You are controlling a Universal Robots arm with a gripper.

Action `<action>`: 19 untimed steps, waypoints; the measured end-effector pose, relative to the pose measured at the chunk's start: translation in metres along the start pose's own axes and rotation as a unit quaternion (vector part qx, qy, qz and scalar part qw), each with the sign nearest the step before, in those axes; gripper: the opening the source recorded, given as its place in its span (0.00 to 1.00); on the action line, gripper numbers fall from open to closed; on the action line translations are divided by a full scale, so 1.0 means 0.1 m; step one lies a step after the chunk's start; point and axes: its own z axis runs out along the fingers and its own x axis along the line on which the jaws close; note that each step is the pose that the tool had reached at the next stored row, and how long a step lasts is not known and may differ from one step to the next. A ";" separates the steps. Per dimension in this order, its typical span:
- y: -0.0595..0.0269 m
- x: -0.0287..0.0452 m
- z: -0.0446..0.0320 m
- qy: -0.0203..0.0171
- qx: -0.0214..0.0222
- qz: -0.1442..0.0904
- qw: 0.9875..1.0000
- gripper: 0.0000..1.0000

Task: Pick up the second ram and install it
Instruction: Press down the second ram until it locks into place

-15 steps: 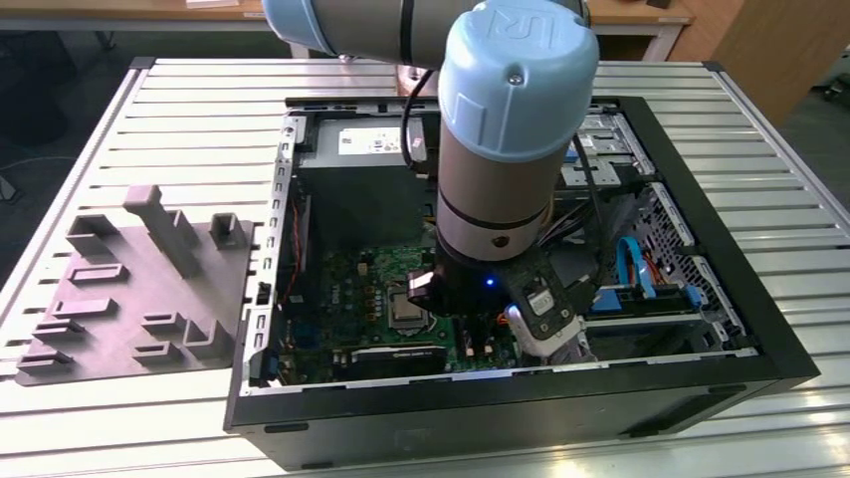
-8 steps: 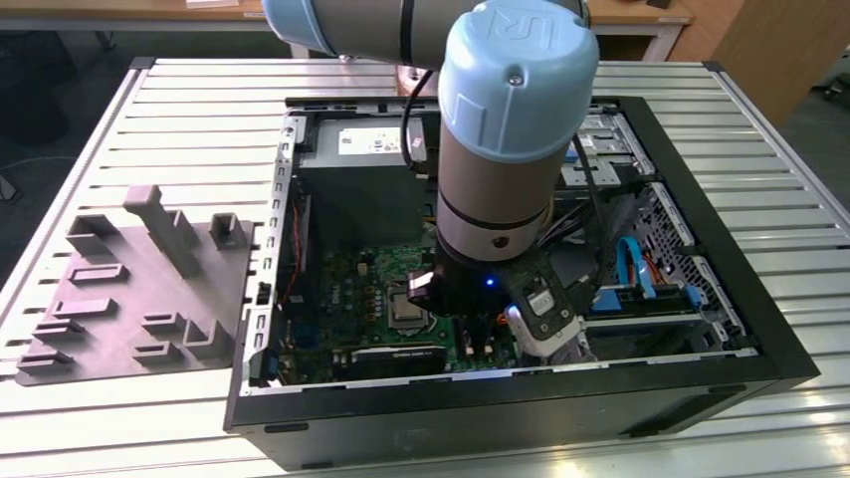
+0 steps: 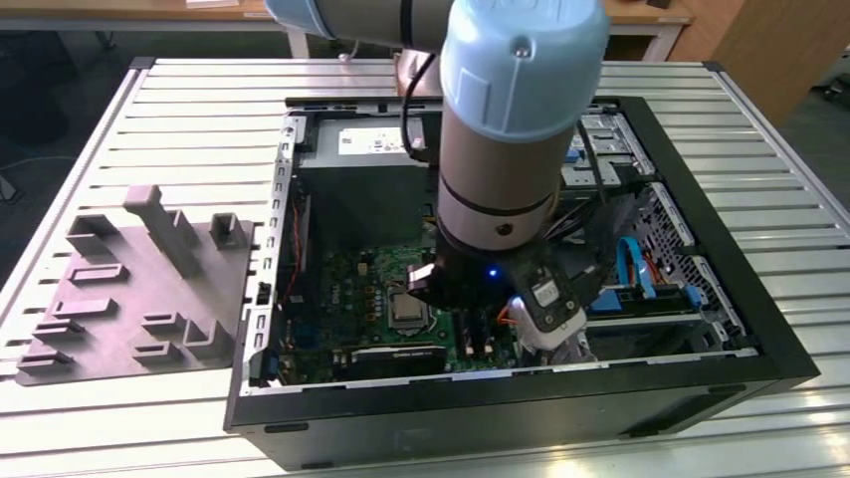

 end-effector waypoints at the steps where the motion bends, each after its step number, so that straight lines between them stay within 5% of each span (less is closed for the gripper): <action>1: 0.001 -0.002 -0.032 0.000 0.000 0.000 1.000 0.10; 5: 0.006 -0.007 -0.144 0.000 0.000 0.000 1.000 0.10; 14: 0.017 -0.007 -0.150 0.000 0.000 0.000 1.000 0.10; 19: 0.101 -0.005 -0.142 0.000 0.000 0.000 1.000 0.10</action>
